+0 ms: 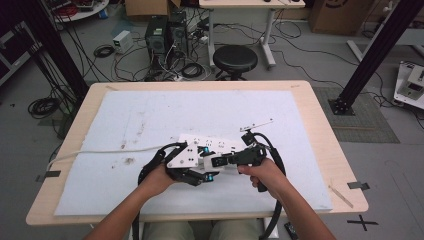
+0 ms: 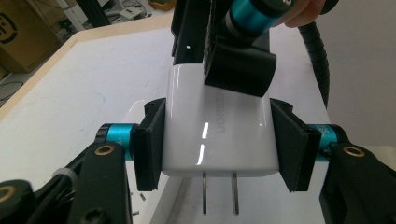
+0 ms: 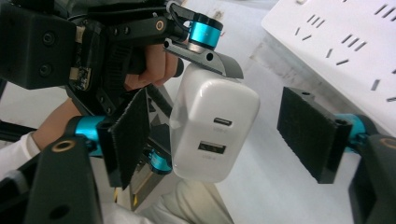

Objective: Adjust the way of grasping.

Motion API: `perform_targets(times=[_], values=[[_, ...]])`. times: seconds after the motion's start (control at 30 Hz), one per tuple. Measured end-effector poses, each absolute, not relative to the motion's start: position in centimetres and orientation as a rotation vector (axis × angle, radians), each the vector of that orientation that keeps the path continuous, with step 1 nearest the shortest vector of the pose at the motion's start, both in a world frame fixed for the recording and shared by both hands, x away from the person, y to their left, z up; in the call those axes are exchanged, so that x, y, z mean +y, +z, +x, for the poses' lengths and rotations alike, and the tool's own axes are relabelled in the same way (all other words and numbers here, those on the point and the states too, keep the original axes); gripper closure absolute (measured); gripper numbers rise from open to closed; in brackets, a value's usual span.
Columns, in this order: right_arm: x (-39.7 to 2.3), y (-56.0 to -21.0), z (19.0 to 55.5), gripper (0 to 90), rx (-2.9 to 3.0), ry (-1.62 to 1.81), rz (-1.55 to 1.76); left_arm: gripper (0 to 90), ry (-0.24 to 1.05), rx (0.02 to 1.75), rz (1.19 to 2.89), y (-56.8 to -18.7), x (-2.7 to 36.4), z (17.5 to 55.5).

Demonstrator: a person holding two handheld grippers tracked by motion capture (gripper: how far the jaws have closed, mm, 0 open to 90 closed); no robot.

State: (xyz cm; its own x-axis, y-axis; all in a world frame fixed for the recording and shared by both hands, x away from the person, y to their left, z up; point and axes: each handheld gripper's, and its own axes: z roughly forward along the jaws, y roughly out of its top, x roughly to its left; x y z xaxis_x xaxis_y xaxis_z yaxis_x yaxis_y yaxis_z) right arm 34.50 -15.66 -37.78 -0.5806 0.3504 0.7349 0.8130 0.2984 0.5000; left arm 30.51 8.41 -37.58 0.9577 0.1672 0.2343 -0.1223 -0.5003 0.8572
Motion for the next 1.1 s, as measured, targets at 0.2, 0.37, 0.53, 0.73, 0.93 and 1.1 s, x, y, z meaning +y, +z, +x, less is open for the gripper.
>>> perform_targets(times=[0.2,0.37,0.53,0.73,0.93,1.1], values=[[-15.6,-38.1,34.7,41.6,-2.009,-1.238,-1.016,42.5,0.356,0.027,2.054,-37.5,8.4,30.5],[-15.6,-38.8,34.8,47.1,-1.936,-1.228,-1.009,42.5,0.354,0.018,2.053,-37.6,8.3,30.4],[-15.5,-39.2,34.8,51.8,-1.894,-1.203,-1.014,42.5,0.359,0.012,2.055,-37.7,8.2,30.4],[-15.4,-39.5,34.9,58.9,-1.87,-1.181,-1.039,42.5,0.373,0.009,2.067,-37.8,8.2,30.4],[-15.4,-39.6,34.8,62.1,-1.905,-1.171,-1.078,36.6,0.334,0.087,2.064,-37.9,8.1,30.5],[-16.4,-39.5,35.1,62.8,-1.948,-1.229,-1.122,26.3,0.3,0.199,2.061,-38.5,8.8,30.8]])
